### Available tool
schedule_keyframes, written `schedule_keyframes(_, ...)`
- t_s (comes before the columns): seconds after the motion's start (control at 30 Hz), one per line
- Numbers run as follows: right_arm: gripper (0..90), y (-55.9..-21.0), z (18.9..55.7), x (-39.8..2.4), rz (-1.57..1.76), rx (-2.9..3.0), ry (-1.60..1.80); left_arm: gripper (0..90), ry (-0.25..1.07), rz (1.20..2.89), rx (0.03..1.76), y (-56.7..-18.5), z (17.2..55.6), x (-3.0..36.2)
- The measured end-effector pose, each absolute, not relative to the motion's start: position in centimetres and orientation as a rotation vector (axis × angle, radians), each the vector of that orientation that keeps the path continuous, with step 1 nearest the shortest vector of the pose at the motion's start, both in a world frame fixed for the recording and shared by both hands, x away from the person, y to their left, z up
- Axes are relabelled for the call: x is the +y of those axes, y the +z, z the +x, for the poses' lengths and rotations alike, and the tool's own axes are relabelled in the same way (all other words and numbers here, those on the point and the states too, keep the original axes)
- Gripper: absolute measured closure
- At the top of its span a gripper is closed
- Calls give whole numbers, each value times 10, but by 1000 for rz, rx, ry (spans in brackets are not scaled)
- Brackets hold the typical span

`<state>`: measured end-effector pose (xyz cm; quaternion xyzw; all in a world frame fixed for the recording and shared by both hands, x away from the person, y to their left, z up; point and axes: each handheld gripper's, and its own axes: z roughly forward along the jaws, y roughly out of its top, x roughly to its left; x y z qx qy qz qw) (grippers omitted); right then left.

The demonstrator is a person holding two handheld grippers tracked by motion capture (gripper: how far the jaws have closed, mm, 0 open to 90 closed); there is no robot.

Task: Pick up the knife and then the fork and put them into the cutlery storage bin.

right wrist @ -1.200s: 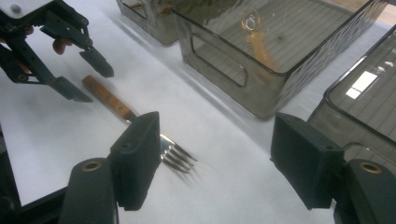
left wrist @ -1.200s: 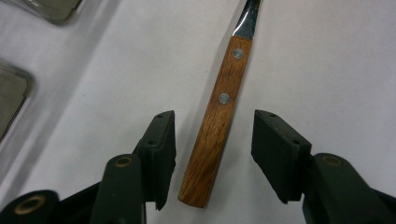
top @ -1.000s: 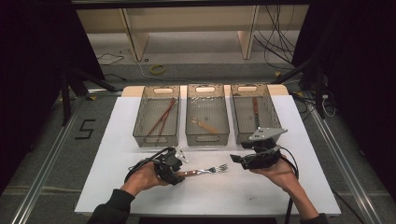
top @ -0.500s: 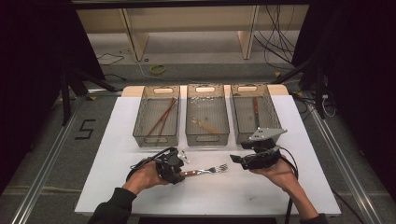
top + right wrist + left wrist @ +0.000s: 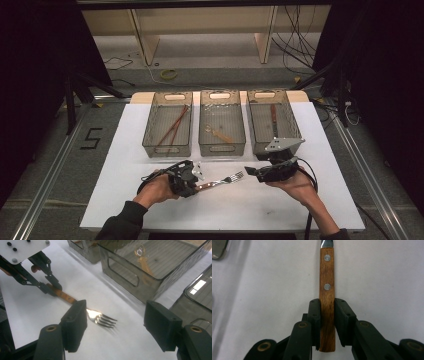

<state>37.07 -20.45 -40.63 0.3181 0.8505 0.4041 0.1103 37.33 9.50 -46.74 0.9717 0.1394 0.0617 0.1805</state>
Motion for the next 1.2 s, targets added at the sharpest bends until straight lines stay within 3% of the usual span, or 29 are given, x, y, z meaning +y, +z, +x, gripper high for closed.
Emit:
schedule_keyframes(0.43, 362, -406, 370, -193, 891, 2531, 1195, 755, 144, 2699, 409, -467, 370, 94)
schedule_keyframes(1.2, 358, -428, 350, -141, 470, 2841, 1014, 754, 125, 2671, 208, -439, 338, 66)
